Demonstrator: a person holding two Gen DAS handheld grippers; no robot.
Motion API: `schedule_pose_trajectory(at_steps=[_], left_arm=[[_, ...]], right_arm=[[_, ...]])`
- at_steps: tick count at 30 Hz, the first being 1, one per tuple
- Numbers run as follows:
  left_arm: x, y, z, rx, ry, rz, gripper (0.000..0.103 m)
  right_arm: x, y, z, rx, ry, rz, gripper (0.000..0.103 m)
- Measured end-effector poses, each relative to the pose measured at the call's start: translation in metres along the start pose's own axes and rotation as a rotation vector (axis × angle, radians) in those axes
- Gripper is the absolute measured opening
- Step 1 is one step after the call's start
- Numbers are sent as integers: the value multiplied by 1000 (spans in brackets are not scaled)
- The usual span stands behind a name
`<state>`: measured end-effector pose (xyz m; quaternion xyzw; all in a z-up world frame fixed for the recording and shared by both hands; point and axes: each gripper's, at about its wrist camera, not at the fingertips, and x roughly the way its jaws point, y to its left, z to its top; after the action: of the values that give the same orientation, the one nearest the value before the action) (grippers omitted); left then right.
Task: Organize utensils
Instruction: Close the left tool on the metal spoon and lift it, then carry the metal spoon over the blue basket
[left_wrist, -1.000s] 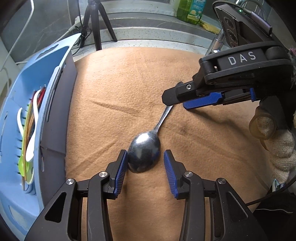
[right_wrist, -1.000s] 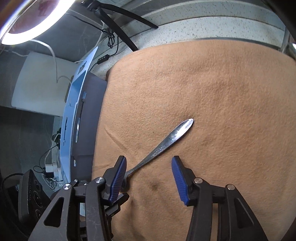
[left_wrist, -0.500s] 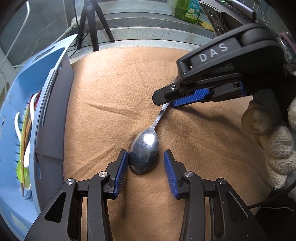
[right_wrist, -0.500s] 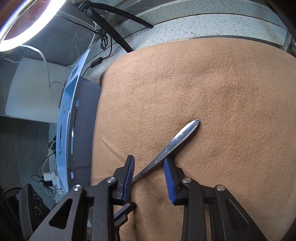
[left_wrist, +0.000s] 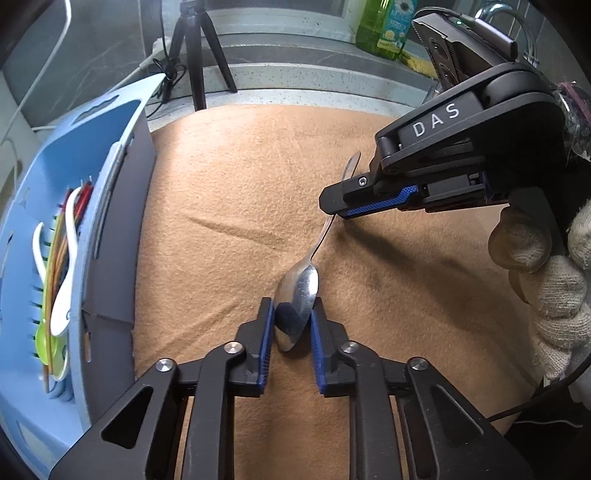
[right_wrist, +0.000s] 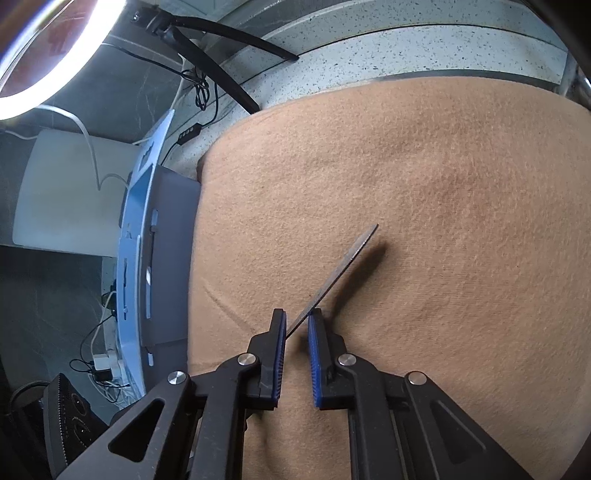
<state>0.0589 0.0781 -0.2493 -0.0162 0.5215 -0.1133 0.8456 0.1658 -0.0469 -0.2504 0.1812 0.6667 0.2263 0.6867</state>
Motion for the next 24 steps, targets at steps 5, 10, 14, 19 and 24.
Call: schedule_pose_trajectory(at_steps=[5,10,14,19,24], left_arm=[[-10,0,2,-4,-20,-16,9],[-24,-1,1,6,-43,-21,7],[-32,2,2,1,-61,-17,7],[-45,9,2,-9,-85,-15,7],[-68,17,-2,-21,-119,6,7]], right_arm=[[-9,11,1,-23,-18,23,9],[-19,27,1,-49,-35,51,8],[-25,37,0,-72,-49,66,7],[-32,51,0,-92,-63,86,7],[-38,69,3,-119,-71,106,7]])
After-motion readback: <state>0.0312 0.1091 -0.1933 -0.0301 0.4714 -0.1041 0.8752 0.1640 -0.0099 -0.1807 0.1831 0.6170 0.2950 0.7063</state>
